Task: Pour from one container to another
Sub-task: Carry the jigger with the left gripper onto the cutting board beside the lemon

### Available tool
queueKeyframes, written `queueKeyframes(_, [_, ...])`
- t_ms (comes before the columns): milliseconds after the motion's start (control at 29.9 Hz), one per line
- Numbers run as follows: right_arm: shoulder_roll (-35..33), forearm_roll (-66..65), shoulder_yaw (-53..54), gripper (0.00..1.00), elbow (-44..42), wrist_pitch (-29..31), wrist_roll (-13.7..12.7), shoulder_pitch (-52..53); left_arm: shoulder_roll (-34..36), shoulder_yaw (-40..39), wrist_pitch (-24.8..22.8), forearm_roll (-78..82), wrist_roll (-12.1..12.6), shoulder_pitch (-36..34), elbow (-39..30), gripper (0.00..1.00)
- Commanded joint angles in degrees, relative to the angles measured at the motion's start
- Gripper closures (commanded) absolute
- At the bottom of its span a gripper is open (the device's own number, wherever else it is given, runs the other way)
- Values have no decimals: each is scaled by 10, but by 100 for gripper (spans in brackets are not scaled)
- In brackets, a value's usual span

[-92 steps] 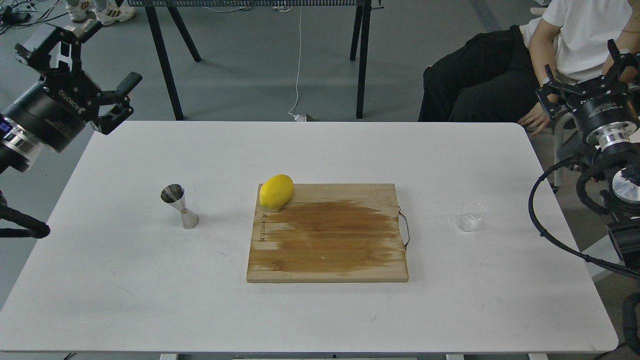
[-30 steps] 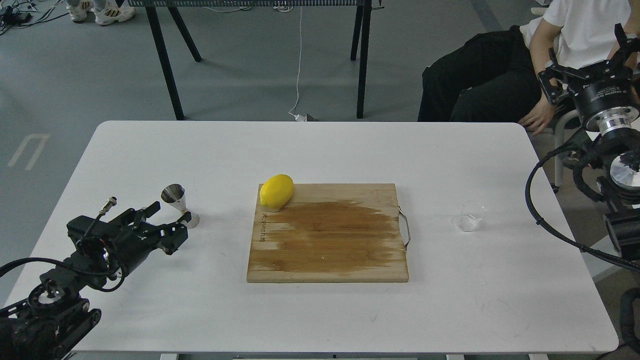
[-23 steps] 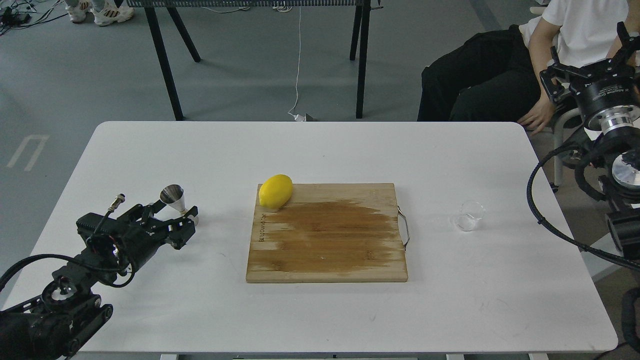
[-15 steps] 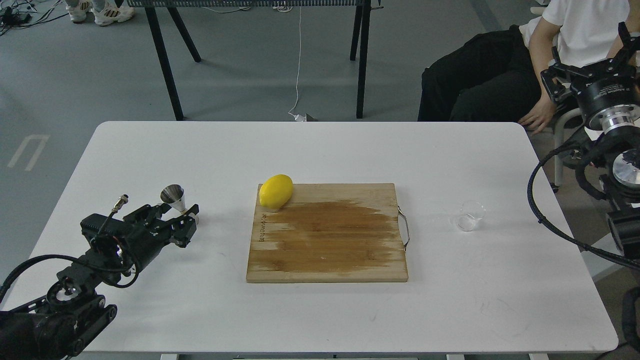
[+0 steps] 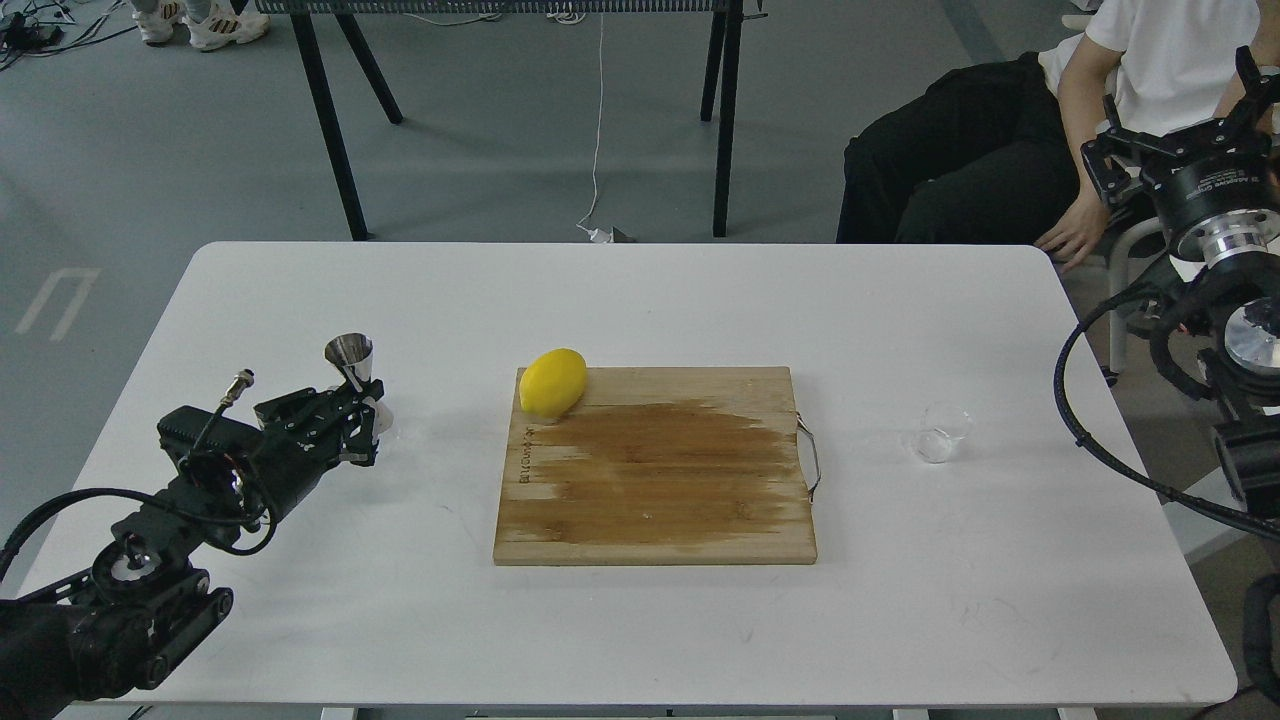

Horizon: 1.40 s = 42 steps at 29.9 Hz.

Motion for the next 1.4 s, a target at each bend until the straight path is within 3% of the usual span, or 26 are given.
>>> queueKeyframes(0, [-3, 0, 0, 0, 1, -2, 0, 1, 1, -3, 9, -2, 0, -21, -13, 86])
queueKeyframes(301, [-14, 0, 3, 0, 0, -1, 0, -2, -4, 5, 4, 15, 3, -55, -161, 87])
queueKeyframes(467, [-27, 0, 3, 0, 0, -1, 0, -4, -30, 74, 3, 24, 4, -81, -199, 92])
queueKeyframes(601, [-33, 0, 3, 0, -1, -1, 0, -11, -69, 131, 2, 24, 6, -90, -184, 92])
queueKeyframes(801, [-33, 0, 13, 0, 0, -2, 0, -26, -136, 135, -9, 24, 10, -89, -130, 92])
queueKeyframes(1035, [-33, 0, 26, 0, 0, -1, 0, -30, -219, 148, -12, 24, 18, -94, -22, 92])
queueKeyframes(1135, [-33, 0, 27, 0, 1, -1, 1, -30, -233, 170, -12, 24, 21, -103, -2, 92])
queueKeyframes(1269, [-33, 0, 27, 0, 0, -1, 2, -30, -238, 176, -16, 24, 50, -113, 16, 90])
queueKeyframes(1369, [-33, 0, 27, 0, 1, -1, 2, -30, -238, 177, -19, 24, 51, -115, 18, 88])
